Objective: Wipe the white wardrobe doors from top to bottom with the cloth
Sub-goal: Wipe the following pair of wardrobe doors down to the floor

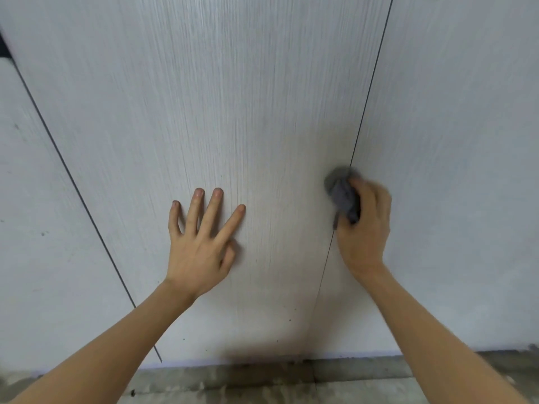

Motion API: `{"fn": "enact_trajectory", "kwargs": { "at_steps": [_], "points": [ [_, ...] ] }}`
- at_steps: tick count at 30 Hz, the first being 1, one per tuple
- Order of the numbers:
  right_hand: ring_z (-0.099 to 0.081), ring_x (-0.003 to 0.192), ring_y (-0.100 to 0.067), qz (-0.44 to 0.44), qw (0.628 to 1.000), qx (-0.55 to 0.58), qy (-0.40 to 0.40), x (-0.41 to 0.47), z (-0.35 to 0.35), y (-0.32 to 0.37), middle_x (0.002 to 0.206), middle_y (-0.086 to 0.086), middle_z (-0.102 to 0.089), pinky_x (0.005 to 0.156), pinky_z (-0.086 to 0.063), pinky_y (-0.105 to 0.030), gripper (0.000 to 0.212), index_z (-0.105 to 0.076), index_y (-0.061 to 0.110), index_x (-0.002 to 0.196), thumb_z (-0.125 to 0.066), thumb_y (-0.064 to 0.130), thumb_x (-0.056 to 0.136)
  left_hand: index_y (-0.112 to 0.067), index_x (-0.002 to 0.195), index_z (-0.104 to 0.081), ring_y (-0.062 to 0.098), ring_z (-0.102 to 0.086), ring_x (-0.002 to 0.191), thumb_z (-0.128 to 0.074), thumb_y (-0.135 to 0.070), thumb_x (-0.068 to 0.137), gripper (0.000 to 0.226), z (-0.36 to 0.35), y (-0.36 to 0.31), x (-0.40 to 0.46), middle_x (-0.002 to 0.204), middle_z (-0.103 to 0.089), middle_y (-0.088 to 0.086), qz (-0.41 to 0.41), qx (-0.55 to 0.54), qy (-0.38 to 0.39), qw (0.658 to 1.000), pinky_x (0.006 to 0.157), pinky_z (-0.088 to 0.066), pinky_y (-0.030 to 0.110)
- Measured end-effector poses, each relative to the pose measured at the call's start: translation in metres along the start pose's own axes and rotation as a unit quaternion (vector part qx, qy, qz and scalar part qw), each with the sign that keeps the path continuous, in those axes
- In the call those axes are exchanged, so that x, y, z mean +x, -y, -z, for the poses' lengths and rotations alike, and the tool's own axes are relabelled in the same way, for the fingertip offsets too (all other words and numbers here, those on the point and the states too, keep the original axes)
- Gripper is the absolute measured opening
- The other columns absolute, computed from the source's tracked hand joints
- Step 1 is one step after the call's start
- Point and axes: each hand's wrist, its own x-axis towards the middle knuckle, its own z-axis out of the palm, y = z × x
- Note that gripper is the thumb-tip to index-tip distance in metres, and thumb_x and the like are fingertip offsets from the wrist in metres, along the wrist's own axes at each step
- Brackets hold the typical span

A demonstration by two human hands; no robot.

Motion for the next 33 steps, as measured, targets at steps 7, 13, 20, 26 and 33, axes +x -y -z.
{"fn": "enact_trajectory", "kwargs": {
  "at_steps": [7, 13, 20, 26, 33],
  "points": [
    [-0.048, 0.091, -0.019, 0.056, 0.981, -0.077, 0.170, -0.076, 0.011, -0.022, 0.104, -0.002, -0.045, 0.054, -0.049, -0.024, 0.058, -0.048, 0.017, 0.104, -0.071, -0.010, 0.058, -0.021, 0.140, -0.035, 0.043, -0.019, 0.137, -0.037, -0.033, 0.087, 0.055, 0.003, 0.000, 0.004, 0.149, -0.023, 0.018, 0.001, -0.002, 0.017, 1.000, 0.106, -0.012, 0.062],
    [-0.047, 0.090, -0.024, 0.120, 0.991, -0.061, 0.014, 0.016, -0.020, 0.028, 0.102, -0.013, -0.061, 0.071, -0.043, -0.033, 0.043, -0.051, 0.016, 0.115, -0.057, -0.001, 0.075, -0.021, 0.141, -0.036, 0.041, -0.019, 0.137, -0.037, -0.030, 0.086, 0.055, 0.008, 0.006, -0.001, 0.150, -0.023, 0.017, -0.008, -0.007, 0.036, 0.999, 0.107, -0.014, 0.060],
    [-0.045, 0.097, -0.026, 0.212, 0.955, -0.078, 0.191, -0.114, -0.046, 0.034, 0.112, -0.005, -0.042, 0.064, -0.056, -0.034, 0.047, -0.049, 0.023, 0.116, -0.062, 0.005, 0.074, -0.020, 0.141, -0.035, 0.041, -0.020, 0.137, -0.035, -0.028, 0.086, 0.056, 0.006, 0.036, -0.039, 0.150, -0.024, 0.018, 0.017, -0.001, 0.068, 0.998, 0.108, -0.019, 0.056],
    [-0.052, 0.087, -0.022, 0.149, 0.982, -0.011, 0.112, -0.069, -0.051, 0.058, 0.105, -0.004, -0.042, 0.061, -0.048, -0.021, 0.043, -0.051, 0.019, 0.113, -0.057, 0.004, 0.072, -0.021, 0.141, -0.035, 0.040, -0.021, 0.137, -0.034, -0.028, 0.086, 0.055, 0.004, 0.057, -0.057, 0.150, -0.022, 0.017, 0.021, -0.003, 0.083, 0.996, 0.108, -0.020, 0.055],
    [-0.049, 0.094, -0.019, -0.080, 0.995, 0.032, -0.046, -0.007, -0.085, 0.120, 0.109, -0.016, -0.047, 0.068, -0.039, -0.018, 0.050, -0.054, 0.009, 0.123, -0.048, 0.010, 0.073, -0.018, 0.139, -0.038, 0.037, -0.022, 0.138, -0.037, -0.024, 0.085, 0.054, 0.006, 0.065, -0.059, 0.149, -0.028, 0.018, 0.013, -0.036, 0.083, 0.996, 0.108, -0.023, 0.055]
  ]
}}
